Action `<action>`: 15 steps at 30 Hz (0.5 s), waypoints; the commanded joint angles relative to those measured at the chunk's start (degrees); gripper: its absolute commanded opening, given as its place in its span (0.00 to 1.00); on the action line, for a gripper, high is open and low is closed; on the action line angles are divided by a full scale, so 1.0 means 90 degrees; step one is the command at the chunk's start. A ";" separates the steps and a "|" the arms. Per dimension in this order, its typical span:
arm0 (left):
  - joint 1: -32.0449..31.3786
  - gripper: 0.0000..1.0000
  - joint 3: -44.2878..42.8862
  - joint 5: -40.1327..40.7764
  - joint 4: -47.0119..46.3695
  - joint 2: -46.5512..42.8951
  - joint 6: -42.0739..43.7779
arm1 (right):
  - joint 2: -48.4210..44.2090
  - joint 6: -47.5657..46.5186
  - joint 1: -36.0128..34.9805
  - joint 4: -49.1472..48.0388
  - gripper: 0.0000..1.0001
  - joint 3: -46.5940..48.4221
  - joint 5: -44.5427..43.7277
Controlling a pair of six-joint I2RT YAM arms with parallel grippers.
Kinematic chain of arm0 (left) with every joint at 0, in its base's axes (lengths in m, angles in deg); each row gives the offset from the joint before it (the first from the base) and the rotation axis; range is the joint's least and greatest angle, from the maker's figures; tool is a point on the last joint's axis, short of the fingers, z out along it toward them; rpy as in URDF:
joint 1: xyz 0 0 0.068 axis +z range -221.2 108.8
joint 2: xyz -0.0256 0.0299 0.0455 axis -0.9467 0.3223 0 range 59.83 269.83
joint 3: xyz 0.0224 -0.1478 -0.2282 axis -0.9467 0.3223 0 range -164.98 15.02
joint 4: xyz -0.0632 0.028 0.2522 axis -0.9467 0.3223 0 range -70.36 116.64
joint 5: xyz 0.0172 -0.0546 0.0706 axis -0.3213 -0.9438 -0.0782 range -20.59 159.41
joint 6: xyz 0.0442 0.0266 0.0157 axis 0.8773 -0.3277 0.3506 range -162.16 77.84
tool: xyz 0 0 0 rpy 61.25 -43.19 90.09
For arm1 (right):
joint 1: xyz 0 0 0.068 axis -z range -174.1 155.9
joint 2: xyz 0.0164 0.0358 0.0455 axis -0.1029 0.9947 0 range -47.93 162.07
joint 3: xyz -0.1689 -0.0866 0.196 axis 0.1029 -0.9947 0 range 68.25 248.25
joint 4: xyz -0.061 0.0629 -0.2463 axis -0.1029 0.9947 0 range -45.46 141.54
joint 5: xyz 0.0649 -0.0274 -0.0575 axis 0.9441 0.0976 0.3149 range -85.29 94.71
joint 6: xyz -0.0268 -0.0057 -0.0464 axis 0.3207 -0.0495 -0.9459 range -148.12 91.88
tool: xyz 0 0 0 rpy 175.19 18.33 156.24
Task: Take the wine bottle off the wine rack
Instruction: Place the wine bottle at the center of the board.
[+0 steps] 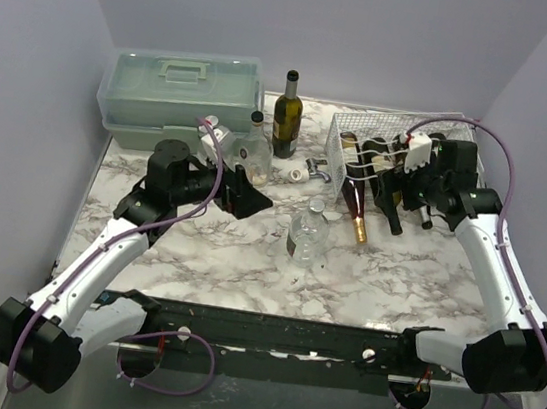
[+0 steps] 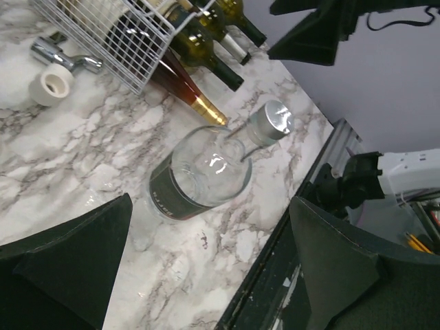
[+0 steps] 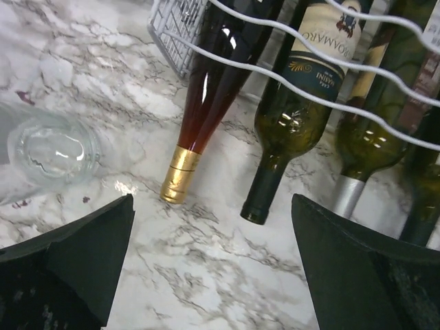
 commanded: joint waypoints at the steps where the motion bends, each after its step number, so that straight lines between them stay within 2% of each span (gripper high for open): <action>1: -0.0514 0.99 0.0153 0.0271 -0.0056 -0.0331 -0.0419 | -0.0435 0.1487 0.0385 -0.1636 0.99 -0.0823 0.1346; 5: -0.1302 0.99 0.0185 0.1588 0.0143 -0.0552 -0.0319 | -0.0696 0.2289 0.0570 -0.2712 0.99 -0.1503 0.1672; 7: -0.1663 0.99 0.0152 0.2276 0.0282 -0.0599 -0.0276 | -0.0707 0.2643 0.1225 -0.2914 0.99 -0.1615 0.2311; 10: -0.2111 0.99 0.0174 0.3084 0.0360 -0.0605 -0.0383 | -0.0578 0.2782 0.1878 -0.2929 0.99 -0.1744 0.2844; 15: -0.2820 0.99 0.0091 0.4170 0.0412 -0.0452 -0.0630 | -0.0568 0.2927 0.2136 -0.3536 0.99 -0.2449 0.3332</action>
